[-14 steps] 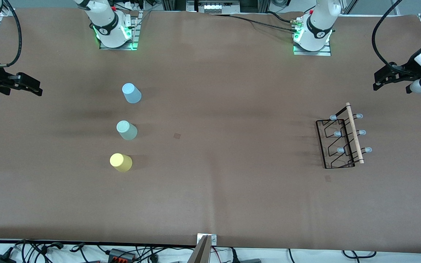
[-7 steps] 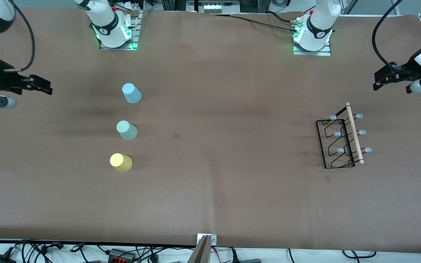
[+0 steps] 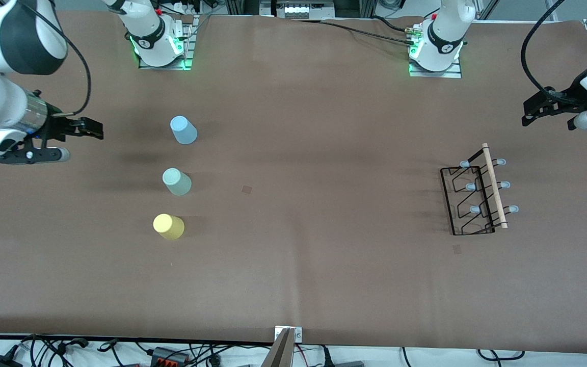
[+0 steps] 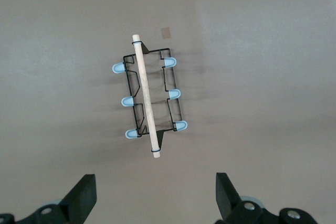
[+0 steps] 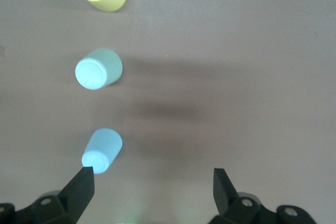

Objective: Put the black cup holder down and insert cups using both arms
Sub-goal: 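Reach the right gripper toward the teal cup while the left gripper approaches the rack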

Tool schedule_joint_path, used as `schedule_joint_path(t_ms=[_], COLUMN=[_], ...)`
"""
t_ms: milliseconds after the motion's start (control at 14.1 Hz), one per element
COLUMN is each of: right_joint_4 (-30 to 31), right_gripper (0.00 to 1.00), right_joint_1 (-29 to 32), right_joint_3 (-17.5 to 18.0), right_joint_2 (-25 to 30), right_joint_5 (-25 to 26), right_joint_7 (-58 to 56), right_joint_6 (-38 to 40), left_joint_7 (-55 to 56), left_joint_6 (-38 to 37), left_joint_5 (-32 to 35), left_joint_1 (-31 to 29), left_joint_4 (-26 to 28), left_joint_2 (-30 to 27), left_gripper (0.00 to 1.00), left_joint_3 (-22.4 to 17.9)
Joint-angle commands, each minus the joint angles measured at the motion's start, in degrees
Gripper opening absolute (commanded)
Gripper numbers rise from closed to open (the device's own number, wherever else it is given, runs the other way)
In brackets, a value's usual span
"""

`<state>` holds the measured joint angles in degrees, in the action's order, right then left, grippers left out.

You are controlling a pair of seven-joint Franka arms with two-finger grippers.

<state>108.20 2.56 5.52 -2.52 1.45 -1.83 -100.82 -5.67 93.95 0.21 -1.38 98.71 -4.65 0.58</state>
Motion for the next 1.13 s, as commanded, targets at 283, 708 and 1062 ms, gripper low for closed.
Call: schedule_joint_path(t_ms=[283,708,1062], right_joint_4=[11.4,9.1,9.4], right_gripper=[1.0,1.0,1.0], right_joint_1=[-3.5,-4.7,-5.1], right_joint_3=[2.0,2.0,2.0], right_joint_2=[-2.0,-2.8,-6.5], right_joint_5=[-3.1,-2.9,-3.2], right_joint_7=[6.4,10.3,10.8], right_joint_6=[-18.7,-18.9,-22.0], left_joint_7=[-1.1,-0.6,-1.6], left_joint_6=[-1.5,-3.5,-8.4], left_joint_5=[-0.1,-0.2,-0.1], left_joint_1=[-0.5,-1.1,-2.0], left_joint_4=[-1.9,-2.0,-3.5], left_joint_2=[1.0,4.0,8.0], left_gripper=[1.0,1.0,1.0], left_joint_3=[0.2,0.2,0.2])
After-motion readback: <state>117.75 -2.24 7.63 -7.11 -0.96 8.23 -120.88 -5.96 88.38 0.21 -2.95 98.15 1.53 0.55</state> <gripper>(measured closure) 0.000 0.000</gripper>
